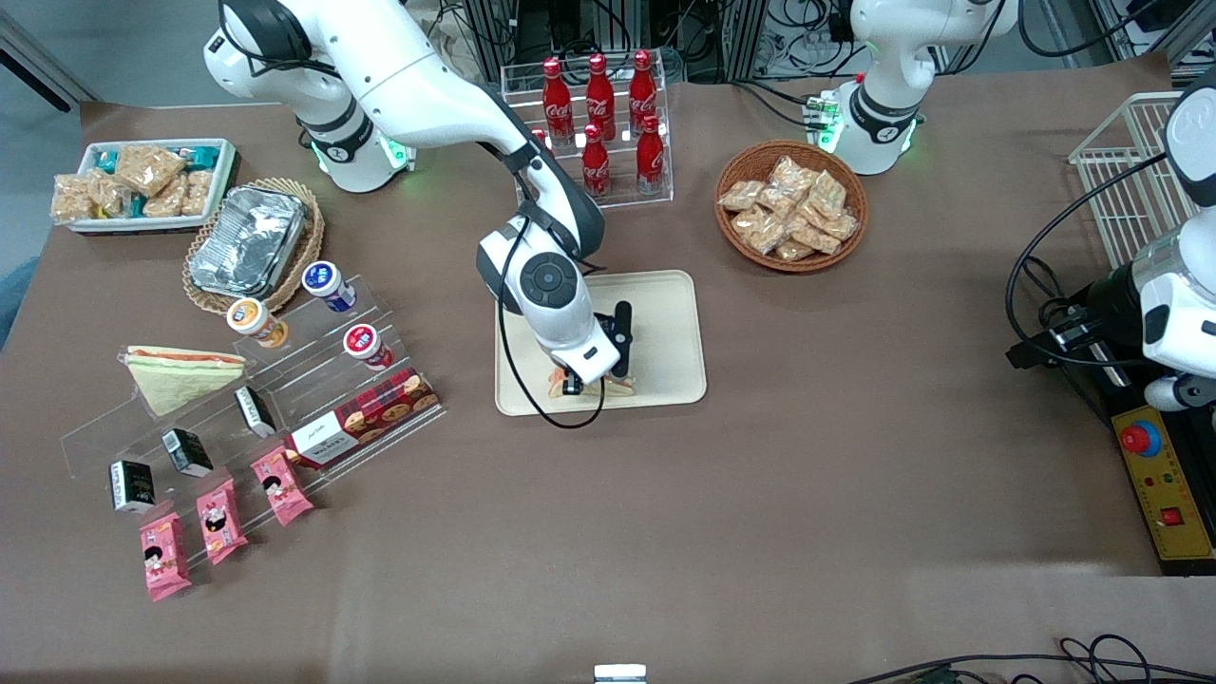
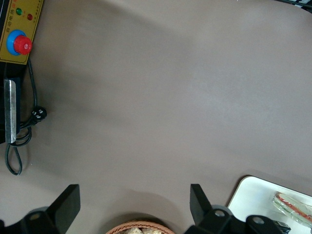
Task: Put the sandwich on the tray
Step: 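Lower the sandwich onto the cream tray and open the right gripper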
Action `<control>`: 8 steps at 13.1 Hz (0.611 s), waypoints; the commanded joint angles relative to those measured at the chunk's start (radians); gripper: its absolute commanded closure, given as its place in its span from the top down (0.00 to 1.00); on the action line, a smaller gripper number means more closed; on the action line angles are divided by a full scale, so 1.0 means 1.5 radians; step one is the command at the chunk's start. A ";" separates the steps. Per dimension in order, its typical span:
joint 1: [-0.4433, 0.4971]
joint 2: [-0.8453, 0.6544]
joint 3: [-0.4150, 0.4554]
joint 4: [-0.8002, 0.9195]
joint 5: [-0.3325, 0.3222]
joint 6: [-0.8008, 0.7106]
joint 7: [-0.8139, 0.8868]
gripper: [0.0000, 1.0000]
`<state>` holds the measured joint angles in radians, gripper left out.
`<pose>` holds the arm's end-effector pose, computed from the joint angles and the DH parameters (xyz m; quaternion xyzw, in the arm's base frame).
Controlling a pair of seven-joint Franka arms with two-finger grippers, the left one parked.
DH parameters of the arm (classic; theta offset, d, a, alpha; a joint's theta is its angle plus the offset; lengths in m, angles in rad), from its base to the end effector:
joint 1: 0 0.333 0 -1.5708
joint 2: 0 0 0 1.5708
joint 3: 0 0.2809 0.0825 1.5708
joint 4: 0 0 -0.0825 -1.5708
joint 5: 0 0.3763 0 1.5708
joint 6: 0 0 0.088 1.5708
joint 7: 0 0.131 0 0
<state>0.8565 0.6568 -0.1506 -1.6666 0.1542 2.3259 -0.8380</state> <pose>0.4926 0.4354 0.1814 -0.7417 -0.6706 -0.0069 0.0102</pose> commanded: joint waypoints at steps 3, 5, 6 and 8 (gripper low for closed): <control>0.008 0.018 0.002 0.012 0.020 0.017 -0.022 1.00; 0.000 -0.001 0.002 0.012 0.021 0.012 -0.021 1.00; -0.004 -0.012 0.002 0.012 0.021 0.008 -0.020 1.00; -0.005 -0.048 -0.004 0.012 0.022 -0.025 -0.018 1.00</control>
<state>0.8537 0.6418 -0.1507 -1.6482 0.1550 2.3369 -0.8488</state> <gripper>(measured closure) 0.031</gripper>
